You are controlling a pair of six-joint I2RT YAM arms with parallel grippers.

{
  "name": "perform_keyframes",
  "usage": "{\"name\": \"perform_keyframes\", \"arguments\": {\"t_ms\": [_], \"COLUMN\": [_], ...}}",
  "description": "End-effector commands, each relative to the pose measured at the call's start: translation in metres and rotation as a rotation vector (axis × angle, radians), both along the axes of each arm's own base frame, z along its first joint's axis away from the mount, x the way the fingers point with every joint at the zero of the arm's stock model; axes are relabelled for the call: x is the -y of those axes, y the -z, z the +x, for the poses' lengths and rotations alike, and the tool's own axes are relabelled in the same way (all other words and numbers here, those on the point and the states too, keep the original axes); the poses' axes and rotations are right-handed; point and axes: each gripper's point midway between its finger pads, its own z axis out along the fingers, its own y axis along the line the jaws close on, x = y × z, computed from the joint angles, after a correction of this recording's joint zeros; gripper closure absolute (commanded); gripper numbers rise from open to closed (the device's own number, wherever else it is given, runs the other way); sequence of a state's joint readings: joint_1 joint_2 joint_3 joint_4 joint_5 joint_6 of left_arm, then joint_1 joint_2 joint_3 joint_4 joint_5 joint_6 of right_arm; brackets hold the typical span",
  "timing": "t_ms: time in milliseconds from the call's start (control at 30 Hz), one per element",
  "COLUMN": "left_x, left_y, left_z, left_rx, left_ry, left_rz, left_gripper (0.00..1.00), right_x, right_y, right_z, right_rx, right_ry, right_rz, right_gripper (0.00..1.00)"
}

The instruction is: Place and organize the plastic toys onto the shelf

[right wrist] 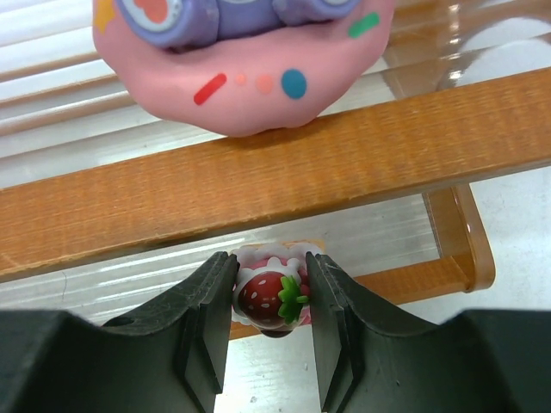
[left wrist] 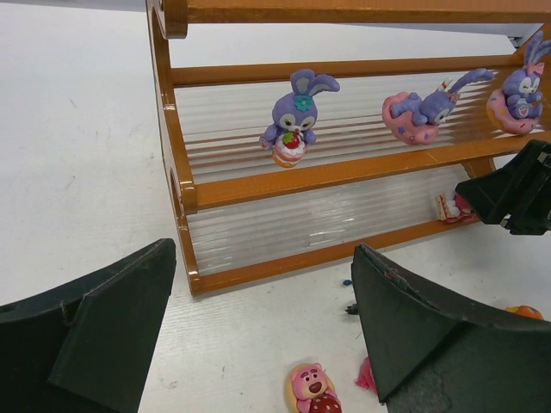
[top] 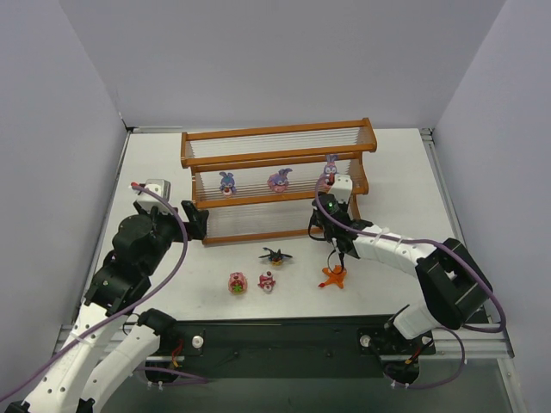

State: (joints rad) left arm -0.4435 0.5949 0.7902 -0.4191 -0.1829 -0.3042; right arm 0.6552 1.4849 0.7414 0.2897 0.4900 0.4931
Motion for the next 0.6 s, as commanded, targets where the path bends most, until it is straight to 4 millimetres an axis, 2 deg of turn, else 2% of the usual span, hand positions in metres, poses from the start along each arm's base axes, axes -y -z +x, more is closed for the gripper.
{"name": "perform_keyframes", "arguments": {"t_ms": [0, 567], "left_x": [0.000, 0.002], "left_y": [-0.022, -0.026], "left_z": [-0.002, -0.004], "left_rx": [0.035, 0.028], "left_ry": [0.002, 0.009], "left_rz": [-0.024, -0.044], "left_gripper": [0.07, 0.07], "right_x": [-0.002, 0.001], "right_y": [-0.012, 0.005], "right_z": [0.012, 0.019], "right_rx": [0.084, 0.099], "right_ry": [0.007, -0.026], "right_rz": [0.014, 0.001], "right_gripper": [0.94, 0.92]}}
